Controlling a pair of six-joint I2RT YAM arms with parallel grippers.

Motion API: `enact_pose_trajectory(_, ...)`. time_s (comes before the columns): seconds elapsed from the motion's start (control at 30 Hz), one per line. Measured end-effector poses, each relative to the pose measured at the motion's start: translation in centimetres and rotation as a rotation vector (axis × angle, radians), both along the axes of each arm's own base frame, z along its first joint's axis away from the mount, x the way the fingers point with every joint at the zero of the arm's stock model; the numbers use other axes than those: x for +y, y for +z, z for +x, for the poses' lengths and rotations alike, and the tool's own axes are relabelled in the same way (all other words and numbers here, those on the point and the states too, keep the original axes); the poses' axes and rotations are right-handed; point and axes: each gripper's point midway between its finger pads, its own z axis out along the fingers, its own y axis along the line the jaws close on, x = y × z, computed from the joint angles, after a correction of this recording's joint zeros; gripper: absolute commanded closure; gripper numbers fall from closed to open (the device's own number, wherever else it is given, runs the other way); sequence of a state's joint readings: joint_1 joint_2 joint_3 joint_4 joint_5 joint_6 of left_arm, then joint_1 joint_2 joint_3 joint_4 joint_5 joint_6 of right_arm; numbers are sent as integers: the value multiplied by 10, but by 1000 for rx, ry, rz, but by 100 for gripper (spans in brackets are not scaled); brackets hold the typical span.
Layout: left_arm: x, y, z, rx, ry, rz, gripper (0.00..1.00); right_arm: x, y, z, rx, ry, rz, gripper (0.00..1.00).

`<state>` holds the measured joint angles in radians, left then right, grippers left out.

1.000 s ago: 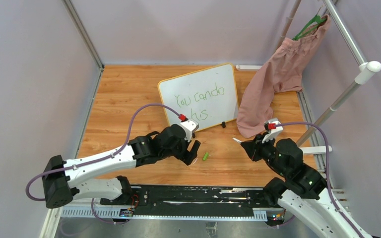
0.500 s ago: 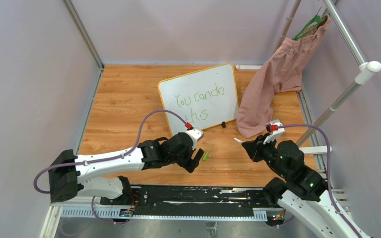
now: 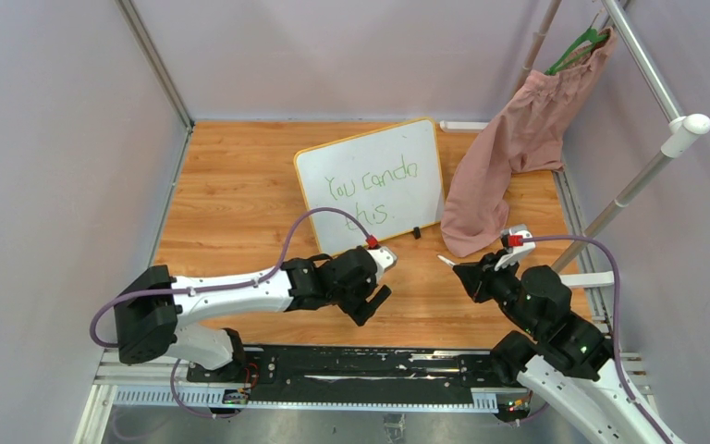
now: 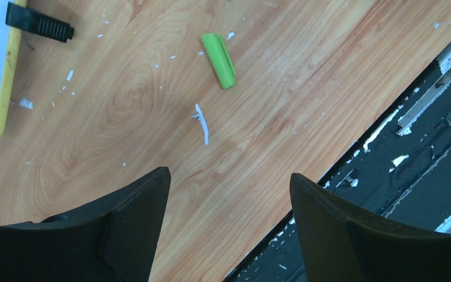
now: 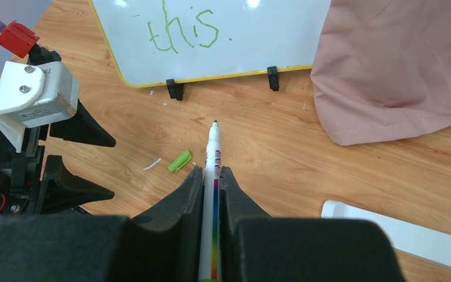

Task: Write a sentence on the whiteboard
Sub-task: Close the whiteboard marker at the center of the board.

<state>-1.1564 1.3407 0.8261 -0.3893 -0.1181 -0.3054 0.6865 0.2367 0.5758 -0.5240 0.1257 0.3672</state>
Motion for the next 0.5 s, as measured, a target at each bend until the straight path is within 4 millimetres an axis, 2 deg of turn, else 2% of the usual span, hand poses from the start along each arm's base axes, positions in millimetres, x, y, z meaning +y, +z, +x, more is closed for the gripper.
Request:
enact_pose_trajectory(0.1, -6, -1, 3, -7, -18, 18, 23, 0, -1, 0, 3, -3, -2, 100)
enact_pose_trajectory(0.27, -21, -4, 17, -39, 0, 52, 30, -1, -2, 1, 3, -7, -2, 100)
enact_pose_trajectory(0.37, -32, -11, 25, -38, 17, 80, 37, -1, -2, 0, 0, -7, 2, 100)
enact_pose_trajectory(0.5, -44, -23, 31, -18, 32, 119, 41, -2, 0, 0, -6, -8, 7, 100)
